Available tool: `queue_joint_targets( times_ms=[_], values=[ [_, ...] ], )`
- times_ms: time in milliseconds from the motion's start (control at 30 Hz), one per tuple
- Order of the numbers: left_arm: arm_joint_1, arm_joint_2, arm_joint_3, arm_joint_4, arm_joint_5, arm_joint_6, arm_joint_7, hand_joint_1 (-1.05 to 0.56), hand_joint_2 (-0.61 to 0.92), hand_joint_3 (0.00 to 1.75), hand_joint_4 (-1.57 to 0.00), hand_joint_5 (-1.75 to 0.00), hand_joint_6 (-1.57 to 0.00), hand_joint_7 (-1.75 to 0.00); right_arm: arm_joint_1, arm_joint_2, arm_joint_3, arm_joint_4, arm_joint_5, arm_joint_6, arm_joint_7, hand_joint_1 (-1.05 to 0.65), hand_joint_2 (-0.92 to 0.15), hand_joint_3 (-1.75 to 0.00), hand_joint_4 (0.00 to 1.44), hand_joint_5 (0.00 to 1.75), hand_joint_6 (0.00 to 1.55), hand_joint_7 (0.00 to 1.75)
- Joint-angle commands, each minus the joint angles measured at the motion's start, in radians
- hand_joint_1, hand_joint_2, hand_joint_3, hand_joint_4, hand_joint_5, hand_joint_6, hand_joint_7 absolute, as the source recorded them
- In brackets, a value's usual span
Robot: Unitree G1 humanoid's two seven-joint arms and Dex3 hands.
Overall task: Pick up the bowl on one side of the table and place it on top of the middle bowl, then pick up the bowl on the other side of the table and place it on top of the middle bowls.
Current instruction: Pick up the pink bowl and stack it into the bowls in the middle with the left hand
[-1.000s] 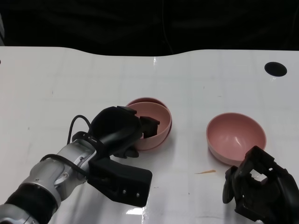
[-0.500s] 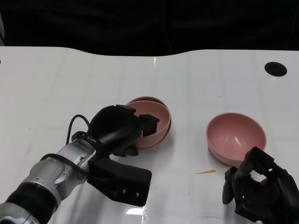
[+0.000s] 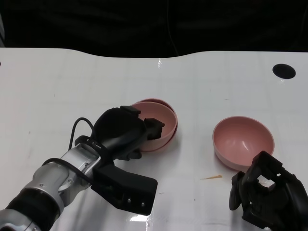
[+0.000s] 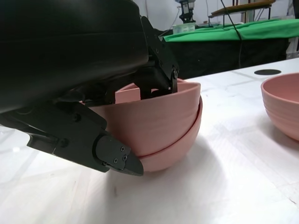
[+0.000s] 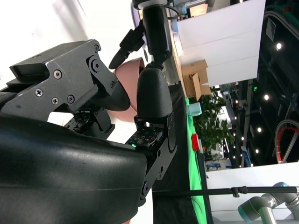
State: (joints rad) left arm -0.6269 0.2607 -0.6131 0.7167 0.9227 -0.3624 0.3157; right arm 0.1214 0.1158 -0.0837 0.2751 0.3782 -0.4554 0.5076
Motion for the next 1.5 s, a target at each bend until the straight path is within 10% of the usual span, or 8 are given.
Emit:
queue_joint_targets(
  times_ms=[33, 400, 700, 867, 933, 1033, 1200, 1500],
  values=[
    [-0.02, 0.019, -0.004, -0.022, 0.02, 0.017, 0.016, -0.18, 0.91, 0.0, -0.61, -1.64, -0.81, -0.98, -0.003, -0.011, -0.012, 0.004, 0.01, -0.008, -0.001, -0.01, -0.61, -1.25, 0.93, 1.75, 0.62, 1.72],
    [-0.035, 0.015, 0.001, -0.01, 0.01, 0.013, 0.011, -0.18, 0.9, 0.0, -0.58, -1.67, -0.76, -1.11, -0.004, -0.012, -0.012, 0.002, 0.008, -0.005, 0.001, -0.02, -0.6, -1.25, 0.93, 1.75, 0.62, 1.71],
    [-0.043, 0.009, 0.007, -0.002, 0.001, 0.013, 0.026, -0.2, 0.84, 0.0, -0.72, -1.39, -1.1, -0.25, -0.006, -0.018, -0.014, 0.005, 0.011, 0.002, 0.005, -0.01, -0.61, -1.24, 0.92, 1.75, 0.62, 1.7],
    [-0.053, 0.008, 0.003, 0.016, 0.003, 0.011, 0.039, -0.21, 0.83, 0.0, -0.71, -1.38, -1.18, -0.06, -0.006, -0.017, -0.014, 0.008, 0.012, -0.007, 0.009, 0.0, -0.61, -1.24, 0.92, 1.75, 0.62, 1.7],
    [-0.053, 0.015, 0.002, 0.009, 0.0, 0.011, 0.015, -0.23, 0.85, 0.0, -0.79, -1.13, -1.17, -0.02, -0.007, -0.016, -0.015, 0.01, 0.012, -0.01, 0.008, 0.0, -0.61, -1.24, 0.92, 1.75, 0.62, 1.7],
    [-0.046, 0.026, 0.004, -0.014, -0.011, 0.019, -0.038, -0.38, 0.91, 0.13, -0.87, -0.22, -0.98, 0.0, -0.007, -0.013, -0.015, 0.011, 0.014, -0.011, 0.007, -0.01, -0.61, -1.24, 0.93, 1.75, 0.62, 1.7],
    [-0.023, 0.026, 0.017, -0.036, -0.044, 0.031, -0.079, -0.91, 0.92, 0.42, -0.24, 0.0, -0.5, 0.0, -0.008, -0.011, -0.016, 0.013, 0.017, -0.011, 0.008, -0.02, -0.6, -1.25, 0.94, 1.75, 0.63, 1.7],
    [-0.009, 0.023, 0.006, -0.034, -0.012, 0.051, -0.022, -0.95, 0.92, 0.53, 0.0, 0.0, -0.35, 0.0, -0.009, -0.016, -0.017, 0.015, 0.014, -0.009, 0.007, -0.02, -0.59, -1.27, 0.93, 1.75, 0.63, 1.69]
  ],
)
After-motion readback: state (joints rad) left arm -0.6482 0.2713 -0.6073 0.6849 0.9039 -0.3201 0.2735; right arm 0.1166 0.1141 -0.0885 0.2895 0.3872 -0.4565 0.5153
